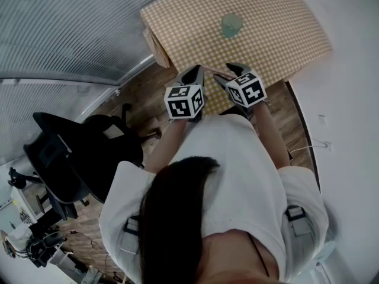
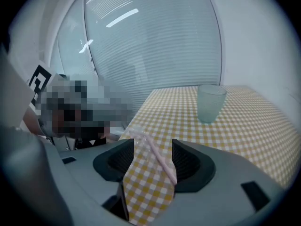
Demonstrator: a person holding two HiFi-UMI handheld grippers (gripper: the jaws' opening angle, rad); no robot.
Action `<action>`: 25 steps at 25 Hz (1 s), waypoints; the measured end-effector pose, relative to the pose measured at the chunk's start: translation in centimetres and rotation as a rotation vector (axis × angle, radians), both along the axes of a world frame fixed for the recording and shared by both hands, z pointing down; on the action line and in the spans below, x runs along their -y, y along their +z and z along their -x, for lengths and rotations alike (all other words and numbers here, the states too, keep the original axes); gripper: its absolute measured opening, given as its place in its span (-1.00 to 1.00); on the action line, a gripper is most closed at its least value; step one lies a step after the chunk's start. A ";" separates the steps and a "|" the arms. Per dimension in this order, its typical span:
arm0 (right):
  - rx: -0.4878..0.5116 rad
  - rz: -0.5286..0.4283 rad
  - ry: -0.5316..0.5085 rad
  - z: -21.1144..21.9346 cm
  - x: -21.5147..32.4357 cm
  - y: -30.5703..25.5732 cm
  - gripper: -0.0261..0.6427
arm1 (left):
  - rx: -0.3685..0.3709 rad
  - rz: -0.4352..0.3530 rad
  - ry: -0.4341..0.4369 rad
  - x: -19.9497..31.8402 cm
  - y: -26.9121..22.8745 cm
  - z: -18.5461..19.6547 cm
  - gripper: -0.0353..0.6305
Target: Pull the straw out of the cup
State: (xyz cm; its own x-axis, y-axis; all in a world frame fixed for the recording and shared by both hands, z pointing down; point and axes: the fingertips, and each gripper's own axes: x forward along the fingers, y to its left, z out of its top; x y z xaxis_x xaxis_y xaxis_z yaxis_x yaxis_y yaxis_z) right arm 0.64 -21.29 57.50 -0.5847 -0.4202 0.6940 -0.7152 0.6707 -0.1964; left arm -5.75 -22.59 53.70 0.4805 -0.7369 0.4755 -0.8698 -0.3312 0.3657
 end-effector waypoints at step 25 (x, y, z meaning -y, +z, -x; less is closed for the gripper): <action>0.212 -0.351 0.360 -4.6 -0.9 -10.7 -0.23 | -0.031 -0.040 0.061 -2.4 -2.2 -1.0 -0.87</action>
State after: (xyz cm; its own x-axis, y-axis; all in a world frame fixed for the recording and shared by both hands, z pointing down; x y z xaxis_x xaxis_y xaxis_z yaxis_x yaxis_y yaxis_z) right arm 5.26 -20.35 46.75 -0.4729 -0.8049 0.3585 -0.8808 0.4420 -0.1697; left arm -4.79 -20.22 51.54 0.5396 -0.7235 0.4306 -0.8357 -0.3983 0.3781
